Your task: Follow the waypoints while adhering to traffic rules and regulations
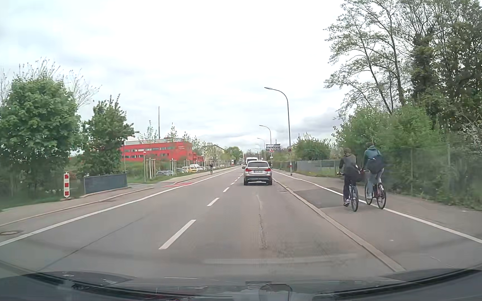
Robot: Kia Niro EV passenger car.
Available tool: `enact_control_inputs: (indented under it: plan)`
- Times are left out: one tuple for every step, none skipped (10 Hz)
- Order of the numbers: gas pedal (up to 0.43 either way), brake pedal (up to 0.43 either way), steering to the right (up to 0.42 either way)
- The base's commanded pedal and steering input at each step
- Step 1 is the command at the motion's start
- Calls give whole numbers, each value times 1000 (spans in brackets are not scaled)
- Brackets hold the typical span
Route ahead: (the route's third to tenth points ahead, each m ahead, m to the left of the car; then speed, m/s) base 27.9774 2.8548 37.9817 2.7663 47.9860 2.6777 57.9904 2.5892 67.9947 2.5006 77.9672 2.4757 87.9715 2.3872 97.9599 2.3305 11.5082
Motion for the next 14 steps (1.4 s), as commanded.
enact_control_inputs:
  plan:
    - [47,0,-1]
    - [59,0,-1]
    - [59,0,0]
    - [67,0,0]
    - [67,0,0]
    - [67,0,0]
    - [67,0,0]
    - [67,0,1]
    - [67,0,3]
    - [67,0,3]
    - [67,0,3]
    - [67,0,3]
    - [67,0,3]
    - [67,0,-1]
